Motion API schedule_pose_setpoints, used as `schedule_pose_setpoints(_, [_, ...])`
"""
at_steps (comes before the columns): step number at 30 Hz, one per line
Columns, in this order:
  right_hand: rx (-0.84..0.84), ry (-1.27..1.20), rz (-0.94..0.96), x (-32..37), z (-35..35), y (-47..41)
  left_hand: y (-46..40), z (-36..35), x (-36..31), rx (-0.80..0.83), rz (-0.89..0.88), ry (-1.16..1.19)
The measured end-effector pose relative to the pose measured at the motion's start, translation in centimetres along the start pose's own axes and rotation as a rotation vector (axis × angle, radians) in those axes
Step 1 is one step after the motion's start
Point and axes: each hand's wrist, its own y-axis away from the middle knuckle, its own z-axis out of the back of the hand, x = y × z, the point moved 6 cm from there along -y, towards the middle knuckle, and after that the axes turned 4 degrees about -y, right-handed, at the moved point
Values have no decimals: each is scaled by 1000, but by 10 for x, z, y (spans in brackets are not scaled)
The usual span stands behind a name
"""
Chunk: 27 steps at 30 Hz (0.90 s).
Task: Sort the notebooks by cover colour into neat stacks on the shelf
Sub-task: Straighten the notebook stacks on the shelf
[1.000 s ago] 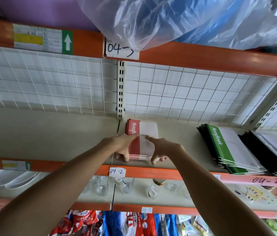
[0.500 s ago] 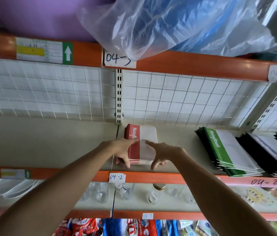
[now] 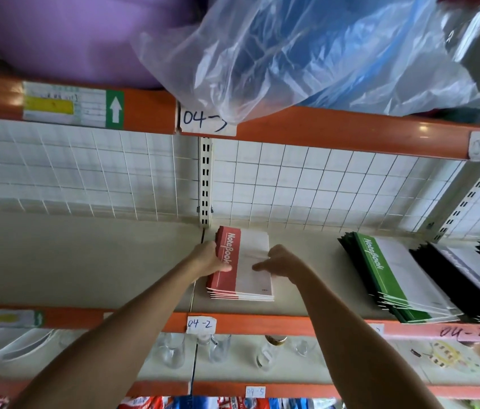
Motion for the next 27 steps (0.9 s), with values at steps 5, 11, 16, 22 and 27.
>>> schedule_pose_setpoints(5, [34, -2, -80, 1, 8, -11, -12, 10, 11, 33, 40, 79])
schedule_pose_setpoints(11, [-98, -220, -41, 6, 6, -29, -34, 9, 11, -9, 117, 364])
schedule_pose_setpoints(16, [-182, -178, -2, 2, 4, -39, -37, -2, 10, 3, 113, 345])
schedule_pose_setpoints(22, [-238, -130, 4, 1, 15, -51, -61, 18, 11, -49, 86, 276])
schedule_pose_setpoints(27, [-223, -325, 52, 1, 8, -64, -66, 12, -1, -69, 21, 414])
